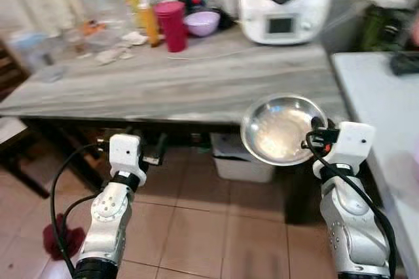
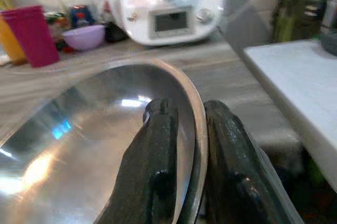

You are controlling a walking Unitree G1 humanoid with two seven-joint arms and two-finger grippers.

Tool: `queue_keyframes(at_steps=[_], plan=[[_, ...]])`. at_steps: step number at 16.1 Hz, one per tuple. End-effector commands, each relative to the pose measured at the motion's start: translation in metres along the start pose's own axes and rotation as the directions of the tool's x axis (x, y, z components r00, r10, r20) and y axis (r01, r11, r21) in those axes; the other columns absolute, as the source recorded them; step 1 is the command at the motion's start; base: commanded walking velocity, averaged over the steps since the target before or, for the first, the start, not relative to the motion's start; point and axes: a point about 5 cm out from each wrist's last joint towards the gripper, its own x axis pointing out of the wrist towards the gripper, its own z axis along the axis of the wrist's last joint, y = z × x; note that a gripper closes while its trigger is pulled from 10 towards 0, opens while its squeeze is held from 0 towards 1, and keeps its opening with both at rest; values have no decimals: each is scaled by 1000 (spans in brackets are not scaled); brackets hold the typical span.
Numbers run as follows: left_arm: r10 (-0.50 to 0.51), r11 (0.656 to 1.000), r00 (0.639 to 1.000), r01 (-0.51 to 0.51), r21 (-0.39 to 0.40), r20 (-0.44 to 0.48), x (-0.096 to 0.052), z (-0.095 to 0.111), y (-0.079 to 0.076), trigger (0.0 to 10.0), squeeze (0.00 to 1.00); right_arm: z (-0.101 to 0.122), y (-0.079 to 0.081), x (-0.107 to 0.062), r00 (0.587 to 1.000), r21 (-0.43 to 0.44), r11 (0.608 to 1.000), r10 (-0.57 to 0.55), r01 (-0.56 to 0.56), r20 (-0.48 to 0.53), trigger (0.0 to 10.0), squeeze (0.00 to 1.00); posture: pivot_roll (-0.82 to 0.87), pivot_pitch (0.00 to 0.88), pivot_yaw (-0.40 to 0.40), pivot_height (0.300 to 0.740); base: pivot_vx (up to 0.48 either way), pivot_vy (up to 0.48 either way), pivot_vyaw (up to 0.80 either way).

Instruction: Setting the table

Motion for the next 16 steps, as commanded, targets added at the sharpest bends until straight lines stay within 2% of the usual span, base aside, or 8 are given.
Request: queue_keyframes(at_steps=[1, 6, 8, 12, 16], plan=[[21, 1000, 1000, -21, 11, 4, -1, 3, 11, 10000, 0, 6, 12, 3, 999, 21, 999, 29, -29, 32, 10000, 0, -246, 34, 126, 740, 300, 0, 625], [10, 1000, 1000, -10, 6, 2, 1, 4, 8, 10000, 0, 10, 4, 7, 999, 19, 1000, -4, 3, 47, 10000, 0, -255, 32, 132, 740, 302, 0, 530], [-3, 1000, 1000, 3, -8, 10, 4, 5, 4, 10000, 0, 12, 0, 9, 998, 17, 1000, -26, 25, 56, 10000, 0, -259, 30, 133, 740, 296, 0, 0], [-117, 993, 993, 117, -32, 18, 4, 5, -12, 10000, 0, 11, -3, 12, 996, 43, 997, -73, 71, 41, 10000, 0, -256, 35, 128, 740, 0, 0, 0], [-147, 988, 989, 148, -49, 21, 3, 5, -15, 10000, 0, 11, -5, 14, 996, 45, 996, -84, 82, 37, 10000, 0, -253, 37, 126, 740, 0, 0, -800]])
